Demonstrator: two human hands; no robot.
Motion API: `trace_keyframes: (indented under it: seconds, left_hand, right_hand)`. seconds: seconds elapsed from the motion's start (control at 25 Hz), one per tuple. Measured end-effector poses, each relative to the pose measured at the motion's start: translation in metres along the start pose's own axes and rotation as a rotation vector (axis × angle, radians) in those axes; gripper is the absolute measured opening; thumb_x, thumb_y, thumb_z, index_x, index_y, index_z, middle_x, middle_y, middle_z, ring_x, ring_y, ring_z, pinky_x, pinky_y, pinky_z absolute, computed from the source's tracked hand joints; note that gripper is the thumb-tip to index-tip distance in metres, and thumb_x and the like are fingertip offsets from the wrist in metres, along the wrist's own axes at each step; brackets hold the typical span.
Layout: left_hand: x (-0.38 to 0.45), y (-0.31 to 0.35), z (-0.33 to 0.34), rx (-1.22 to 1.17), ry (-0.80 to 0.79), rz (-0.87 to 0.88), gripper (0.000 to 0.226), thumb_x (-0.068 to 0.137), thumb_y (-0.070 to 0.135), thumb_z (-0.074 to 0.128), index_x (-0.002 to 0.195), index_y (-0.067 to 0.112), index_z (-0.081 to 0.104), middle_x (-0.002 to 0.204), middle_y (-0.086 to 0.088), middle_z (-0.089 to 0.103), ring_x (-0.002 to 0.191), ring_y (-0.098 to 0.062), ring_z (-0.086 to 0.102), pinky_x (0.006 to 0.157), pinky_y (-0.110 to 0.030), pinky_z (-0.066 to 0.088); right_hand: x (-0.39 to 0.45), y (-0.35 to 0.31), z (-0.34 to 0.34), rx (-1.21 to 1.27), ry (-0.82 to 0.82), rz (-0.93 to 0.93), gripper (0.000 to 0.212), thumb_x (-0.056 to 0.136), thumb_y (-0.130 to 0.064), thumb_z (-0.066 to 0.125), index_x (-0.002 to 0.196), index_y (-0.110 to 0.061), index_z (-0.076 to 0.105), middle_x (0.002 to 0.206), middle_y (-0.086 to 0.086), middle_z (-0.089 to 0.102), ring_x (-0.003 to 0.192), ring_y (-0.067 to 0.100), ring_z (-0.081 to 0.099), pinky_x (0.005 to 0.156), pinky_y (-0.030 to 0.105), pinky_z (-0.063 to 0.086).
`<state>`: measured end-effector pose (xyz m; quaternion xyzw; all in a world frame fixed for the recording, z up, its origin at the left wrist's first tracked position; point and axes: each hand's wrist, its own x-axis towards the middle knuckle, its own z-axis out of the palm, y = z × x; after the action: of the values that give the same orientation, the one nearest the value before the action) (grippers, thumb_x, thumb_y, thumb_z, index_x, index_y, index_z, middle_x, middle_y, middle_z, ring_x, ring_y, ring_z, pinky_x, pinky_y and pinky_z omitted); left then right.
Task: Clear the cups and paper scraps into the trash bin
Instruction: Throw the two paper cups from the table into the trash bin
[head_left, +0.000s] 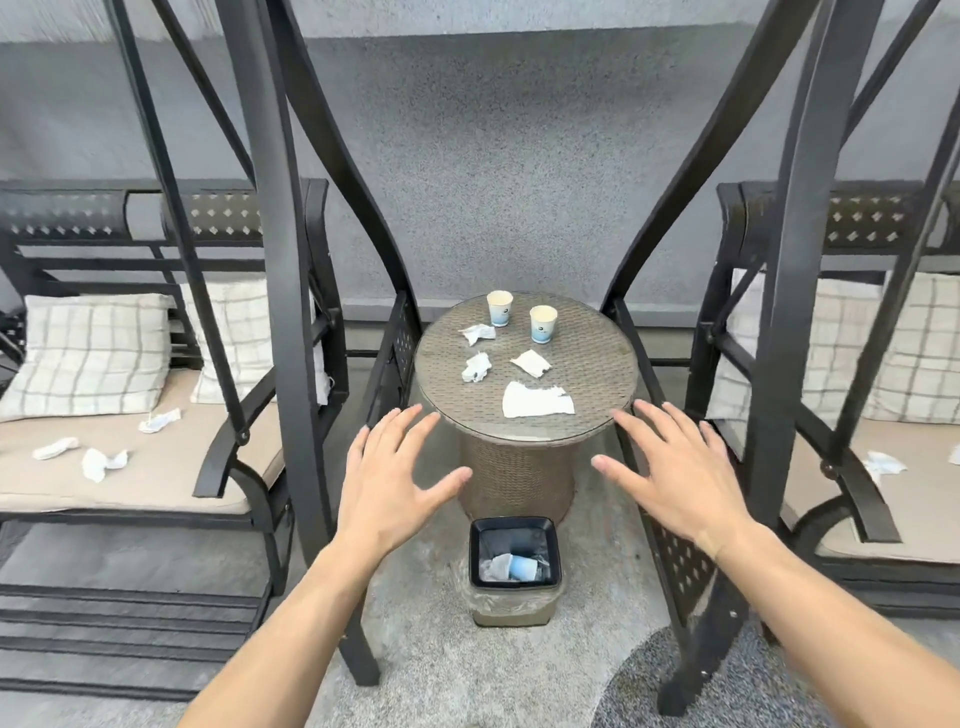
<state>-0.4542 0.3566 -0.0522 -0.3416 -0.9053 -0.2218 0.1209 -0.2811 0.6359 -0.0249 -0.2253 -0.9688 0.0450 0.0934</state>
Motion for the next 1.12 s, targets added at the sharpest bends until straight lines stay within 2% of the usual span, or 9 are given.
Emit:
trace_keyframes:
  seconds: [0.32, 0.52, 0.68, 0.92, 1.12]
  left_hand:
    - [0.118, -0.051, 0.057, -0.012, -0.062, 0.011, 0.068, 0.084, 0.071, 0.043, 0.138, 0.029, 0.047, 0.146, 0.009, 0.045, 0.137, -0.012, 0.037, 0.116, -0.042, 0.025]
    - [0.181, -0.050, 0.099, -0.019, -0.126, 0.027, 0.063, 0.088, 0.064, 0.040, 0.138, 0.027, 0.047, 0.145, 0.006, 0.045, 0.135, -0.015, 0.039, 0.114, -0.045, 0.027]
    - [0.231, -0.039, 0.126, 0.011, -0.122, -0.001, 0.056, 0.091, 0.056, 0.049, 0.139, 0.027, 0.046, 0.145, 0.005, 0.046, 0.134, -0.017, 0.040, 0.113, -0.043, 0.028]
    - [0.264, -0.041, 0.171, 0.020, -0.190, -0.120, 0.055, 0.092, 0.054, 0.048, 0.140, 0.027, 0.044, 0.146, 0.003, 0.044, 0.134, -0.019, 0.041, 0.111, -0.043, 0.032]
    - [0.274, -0.059, 0.209, 0.012, -0.248, -0.173, 0.056, 0.092, 0.053, 0.048, 0.140, 0.024, 0.045, 0.145, 0.002, 0.046, 0.133, -0.020, 0.043, 0.109, -0.045, 0.035]
  right_hand:
    - [0.114, 0.003, 0.034, 0.037, -0.007, 0.060, 0.073, 0.084, -0.079, 0.025, 0.143, -0.038, 0.034, 0.150, -0.010, 0.037, 0.140, 0.015, 0.030, 0.110, 0.044, 0.031]
    - [0.179, 0.026, 0.062, 0.069, -0.013, 0.040, 0.071, 0.085, -0.079, 0.026, 0.142, -0.039, 0.034, 0.148, -0.009, 0.040, 0.136, 0.014, 0.036, 0.104, 0.041, 0.036]
    - [0.234, 0.053, 0.081, 0.087, -0.055, 0.003, 0.074, 0.085, -0.079, 0.022, 0.143, -0.036, 0.035, 0.147, -0.008, 0.042, 0.134, 0.016, 0.039, 0.102, 0.042, 0.039]
    - [0.302, 0.087, 0.118, 0.167, -0.128, -0.045, 0.072, 0.086, -0.076, 0.024, 0.142, -0.033, 0.037, 0.145, -0.007, 0.045, 0.132, 0.016, 0.043, 0.102, 0.043, 0.042]
    - [0.327, 0.094, 0.162, 0.195, -0.190, -0.041, 0.067, 0.088, -0.074, 0.031, 0.140, -0.033, 0.039, 0.143, -0.008, 0.047, 0.128, 0.015, 0.047, 0.098, 0.044, 0.047]
